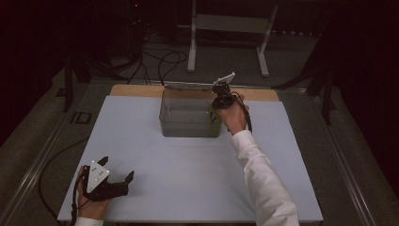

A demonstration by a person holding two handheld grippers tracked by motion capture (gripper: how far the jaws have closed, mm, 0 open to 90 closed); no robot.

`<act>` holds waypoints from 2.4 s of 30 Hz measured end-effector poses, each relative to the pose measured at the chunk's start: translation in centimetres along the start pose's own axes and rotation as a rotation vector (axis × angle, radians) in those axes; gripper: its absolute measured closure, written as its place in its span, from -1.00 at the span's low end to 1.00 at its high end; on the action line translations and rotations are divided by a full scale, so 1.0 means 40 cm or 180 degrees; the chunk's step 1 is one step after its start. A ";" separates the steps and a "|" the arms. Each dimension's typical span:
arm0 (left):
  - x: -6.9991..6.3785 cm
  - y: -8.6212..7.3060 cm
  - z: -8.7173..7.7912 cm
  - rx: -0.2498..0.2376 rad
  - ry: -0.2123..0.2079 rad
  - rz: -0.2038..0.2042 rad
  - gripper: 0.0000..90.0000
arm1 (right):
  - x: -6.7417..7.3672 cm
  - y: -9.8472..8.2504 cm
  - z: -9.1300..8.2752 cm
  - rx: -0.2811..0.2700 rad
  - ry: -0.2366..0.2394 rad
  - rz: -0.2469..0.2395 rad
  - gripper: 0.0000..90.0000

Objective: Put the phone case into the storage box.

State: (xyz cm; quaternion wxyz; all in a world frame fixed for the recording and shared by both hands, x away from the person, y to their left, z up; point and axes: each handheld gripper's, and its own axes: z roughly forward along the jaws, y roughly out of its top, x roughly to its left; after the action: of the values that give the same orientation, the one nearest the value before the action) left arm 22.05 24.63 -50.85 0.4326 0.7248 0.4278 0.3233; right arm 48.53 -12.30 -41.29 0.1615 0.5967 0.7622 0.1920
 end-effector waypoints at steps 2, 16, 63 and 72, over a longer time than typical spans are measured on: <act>0.000 0.000 0.000 -0.0001 -0.0001 -0.0001 -1.00 | -0.003 -0.007 -0.009 -0.0067 0.0071 -0.0044 0.71; -0.001 0.000 0.000 0.0000 0.0002 0.0005 -1.00 | -0.028 -0.076 -0.077 -0.0571 0.0505 -0.0188 0.09; 0.005 0.002 -0.004 -0.0066 0.0050 -0.0071 -1.00 | -0.178 -0.478 -0.167 -0.1731 0.0310 -0.0538 -0.79; 0.007 0.003 -0.007 -0.0094 0.0040 -0.0094 -1.00 | -0.218 -0.580 -0.152 -0.2055 0.0355 -0.0384 -0.79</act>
State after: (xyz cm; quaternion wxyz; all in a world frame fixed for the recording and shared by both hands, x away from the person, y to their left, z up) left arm 21.99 24.96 -50.60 0.4453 0.7099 0.4364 0.3276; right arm 28.03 -26.36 -47.11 0.3113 0.4571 0.7037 0.4460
